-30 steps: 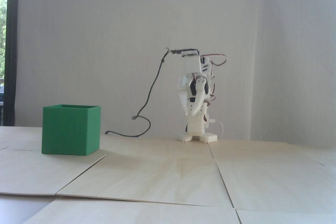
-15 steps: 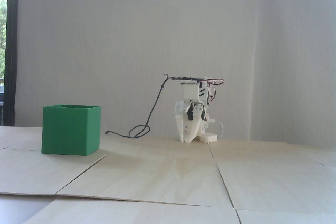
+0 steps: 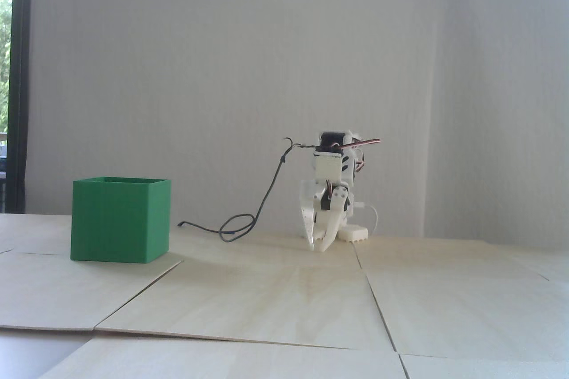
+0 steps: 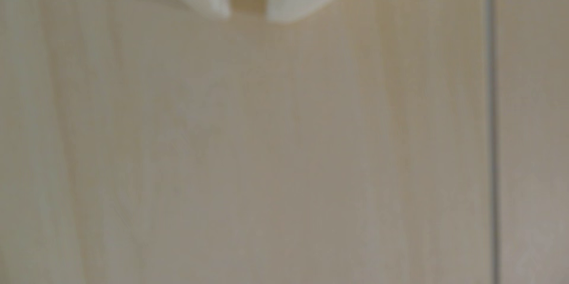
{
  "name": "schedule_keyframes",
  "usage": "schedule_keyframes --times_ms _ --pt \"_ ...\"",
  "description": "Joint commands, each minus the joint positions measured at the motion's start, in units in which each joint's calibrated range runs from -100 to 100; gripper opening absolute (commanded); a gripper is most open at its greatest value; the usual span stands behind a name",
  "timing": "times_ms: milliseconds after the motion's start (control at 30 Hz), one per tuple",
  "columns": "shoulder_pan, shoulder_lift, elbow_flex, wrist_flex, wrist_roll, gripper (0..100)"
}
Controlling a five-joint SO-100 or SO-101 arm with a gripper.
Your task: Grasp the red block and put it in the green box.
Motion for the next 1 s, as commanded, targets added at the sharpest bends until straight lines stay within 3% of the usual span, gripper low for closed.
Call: schedule_keyframes --times_ms 0,433,967 --pt "-0.24 -0.65 0.91 4.73 -0.02 2" --pt "-0.08 -0.49 0.91 12.49 0.19 3" --pt "-0.08 -0.49 0.91 12.49 0.19 3"
